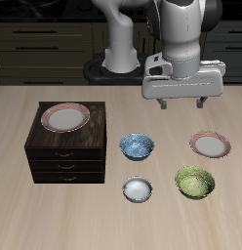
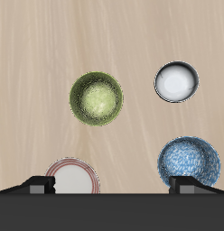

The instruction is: Place the green bowl onto the plate that is on top of the cabinet

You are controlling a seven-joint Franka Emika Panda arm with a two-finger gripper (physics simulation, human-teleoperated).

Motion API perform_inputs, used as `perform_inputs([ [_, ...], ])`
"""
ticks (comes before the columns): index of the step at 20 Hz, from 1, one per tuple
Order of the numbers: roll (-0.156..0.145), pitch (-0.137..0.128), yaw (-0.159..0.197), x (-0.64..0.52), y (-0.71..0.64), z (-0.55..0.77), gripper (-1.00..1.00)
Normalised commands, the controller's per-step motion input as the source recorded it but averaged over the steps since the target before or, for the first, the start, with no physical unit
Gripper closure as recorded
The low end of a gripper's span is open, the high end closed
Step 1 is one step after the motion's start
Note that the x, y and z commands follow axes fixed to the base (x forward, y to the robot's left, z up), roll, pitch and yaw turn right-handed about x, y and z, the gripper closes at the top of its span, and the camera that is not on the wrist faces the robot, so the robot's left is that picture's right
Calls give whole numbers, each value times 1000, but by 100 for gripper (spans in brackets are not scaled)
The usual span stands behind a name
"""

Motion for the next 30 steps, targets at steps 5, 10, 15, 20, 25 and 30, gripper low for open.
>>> perform_inputs([
  [5, 11, -4, -33, 157, 74, 58, -100],
  [10, -11, 8, 10, 177, 56, -26, -100],
  [15, -22, 19, -16, 257, -64, -54, -100],
  [20, -5, -20, -1, 200, -96, -20, -100],
  [25, 13, 13, 47, 140, -19, -145, -100],
  [30, -10, 13, 30, 82, -84, -52, -100],
])
